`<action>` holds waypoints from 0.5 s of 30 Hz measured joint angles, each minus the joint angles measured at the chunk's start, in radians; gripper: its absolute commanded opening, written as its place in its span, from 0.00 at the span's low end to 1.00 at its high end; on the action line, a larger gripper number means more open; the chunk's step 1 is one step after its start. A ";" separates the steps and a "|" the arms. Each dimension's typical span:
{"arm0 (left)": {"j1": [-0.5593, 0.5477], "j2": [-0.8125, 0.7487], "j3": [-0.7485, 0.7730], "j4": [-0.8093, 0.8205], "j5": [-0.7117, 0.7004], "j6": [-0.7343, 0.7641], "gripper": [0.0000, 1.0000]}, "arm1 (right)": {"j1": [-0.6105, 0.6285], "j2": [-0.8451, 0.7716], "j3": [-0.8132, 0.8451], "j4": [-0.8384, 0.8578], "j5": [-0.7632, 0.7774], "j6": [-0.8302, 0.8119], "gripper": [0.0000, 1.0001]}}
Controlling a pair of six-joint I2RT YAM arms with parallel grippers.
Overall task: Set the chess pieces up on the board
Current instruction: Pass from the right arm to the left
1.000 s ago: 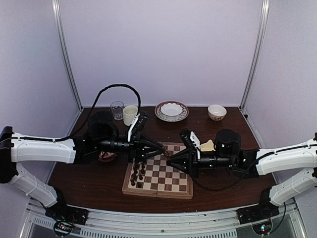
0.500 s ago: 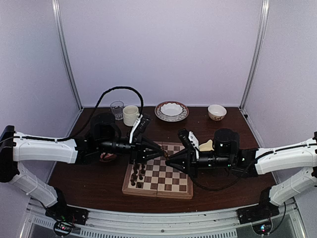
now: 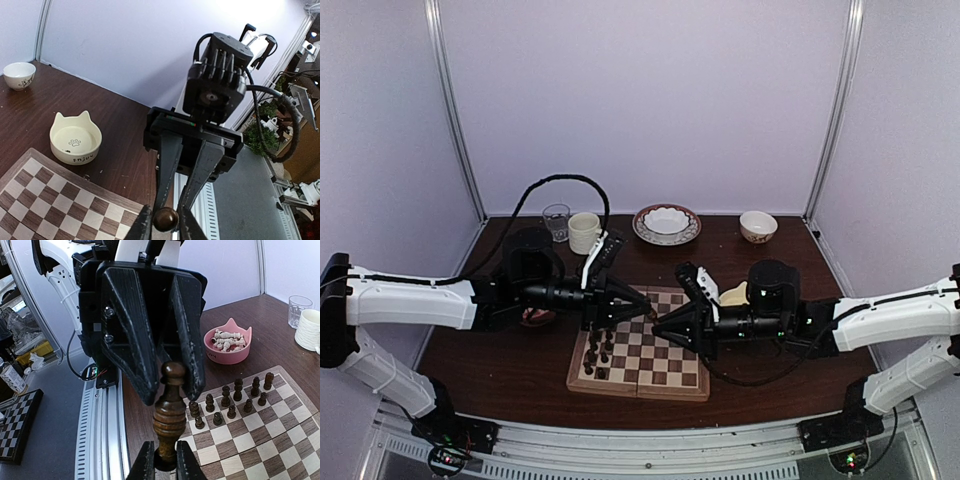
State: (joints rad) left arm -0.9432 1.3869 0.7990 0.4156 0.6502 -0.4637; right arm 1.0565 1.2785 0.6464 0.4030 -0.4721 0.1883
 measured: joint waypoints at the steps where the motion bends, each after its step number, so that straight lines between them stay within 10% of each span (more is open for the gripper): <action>1: 0.000 0.000 0.000 0.000 0.000 0.001 0.14 | 0.000 0.000 0.002 -0.001 0.000 -0.001 0.00; 15: 0.002 -0.010 0.000 -0.019 -0.035 0.002 0.00 | 0.002 0.000 0.004 -0.004 0.001 -0.003 0.00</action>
State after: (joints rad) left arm -0.9417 1.3769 0.7986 0.3969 0.6147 -0.4618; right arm 1.0588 1.2789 0.6502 0.3992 -0.4709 0.1856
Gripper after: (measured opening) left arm 0.119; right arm 0.135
